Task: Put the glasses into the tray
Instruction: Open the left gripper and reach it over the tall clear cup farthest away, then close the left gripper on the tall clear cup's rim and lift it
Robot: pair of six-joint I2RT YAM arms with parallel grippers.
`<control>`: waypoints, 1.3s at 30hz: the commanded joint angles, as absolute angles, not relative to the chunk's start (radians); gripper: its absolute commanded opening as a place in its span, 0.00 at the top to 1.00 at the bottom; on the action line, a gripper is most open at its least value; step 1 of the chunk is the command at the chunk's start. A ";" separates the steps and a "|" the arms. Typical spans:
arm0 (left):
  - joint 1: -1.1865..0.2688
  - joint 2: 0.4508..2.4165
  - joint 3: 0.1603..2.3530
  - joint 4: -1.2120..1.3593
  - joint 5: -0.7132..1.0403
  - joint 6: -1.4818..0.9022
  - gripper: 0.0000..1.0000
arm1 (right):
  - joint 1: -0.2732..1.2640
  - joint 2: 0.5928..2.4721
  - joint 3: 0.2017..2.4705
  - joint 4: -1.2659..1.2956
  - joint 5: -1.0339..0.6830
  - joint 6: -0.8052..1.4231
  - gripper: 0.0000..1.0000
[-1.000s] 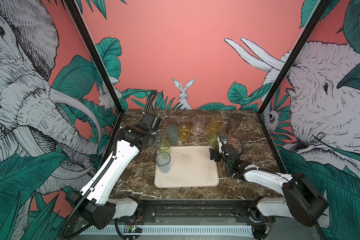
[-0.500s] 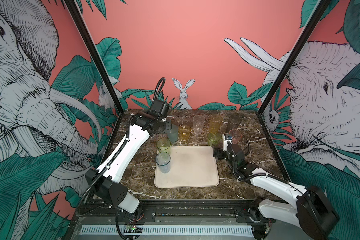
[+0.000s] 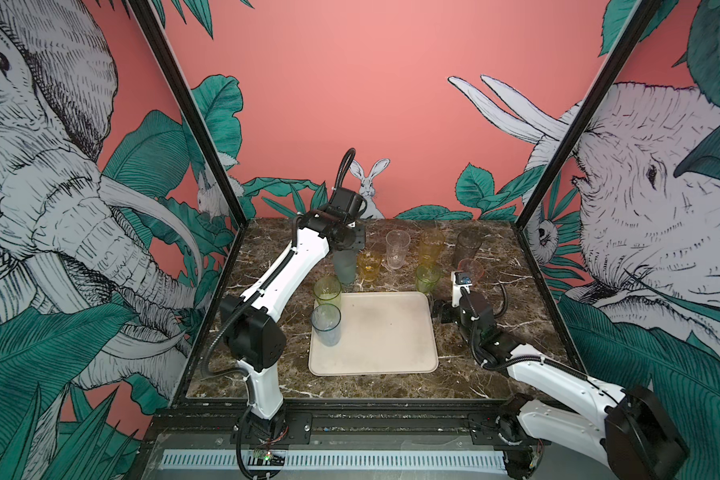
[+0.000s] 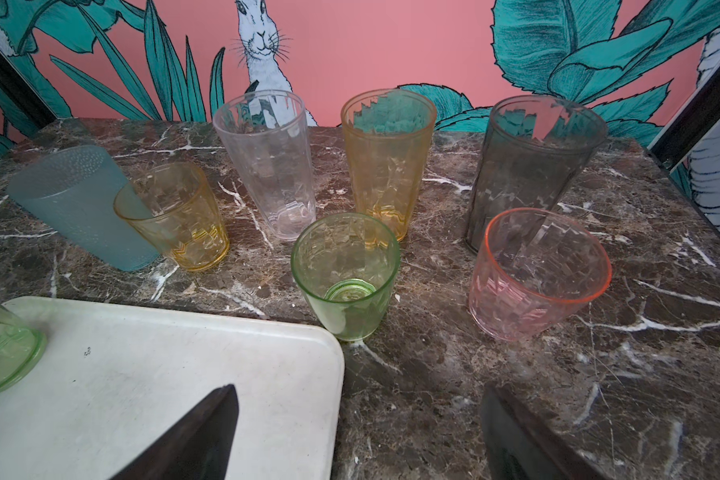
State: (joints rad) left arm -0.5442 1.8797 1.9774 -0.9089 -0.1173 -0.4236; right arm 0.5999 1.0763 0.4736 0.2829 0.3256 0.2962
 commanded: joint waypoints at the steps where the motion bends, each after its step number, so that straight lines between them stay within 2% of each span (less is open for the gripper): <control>1: -0.563 1.956 2.077 -0.901 -0.112 -0.433 0.66 | 0.594 1.078 0.478 0.298 0.325 0.302 0.07; 9: -0.583 2.124 2.220 -0.851 -0.074 -0.416 0.46 | 0.594 1.083 0.488 0.284 0.327 0.307 0.06; 14: -0.584 2.203 2.278 -0.820 -0.057 -0.426 0.44 | 0.595 1.081 0.488 0.281 0.323 0.312 0.06; 27: -0.586 2.380 2.432 -0.778 -0.009 -0.456 0.43 | 0.594 1.071 0.495 0.268 0.295 0.311 0.06; 31: -0.586 2.443 2.520 -0.810 -0.001 -0.463 0.47 | 0.595 1.070 0.495 0.263 0.307 0.307 0.06; 35: -0.586 2.470 2.527 -0.781 -0.002 -0.481 0.56 | 0.594 1.075 0.496 0.263 0.303 0.309 0.06; 39: -0.585 2.480 2.530 -0.755 -0.001 -0.495 0.60 | 0.594 1.086 0.500 0.262 0.296 0.314 0.06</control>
State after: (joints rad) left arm -0.5819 2.4844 2.5000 -0.7795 -0.0055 -0.4728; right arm 0.5999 1.0821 0.4736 0.2531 0.2985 0.3077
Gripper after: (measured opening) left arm 0.406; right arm 0.943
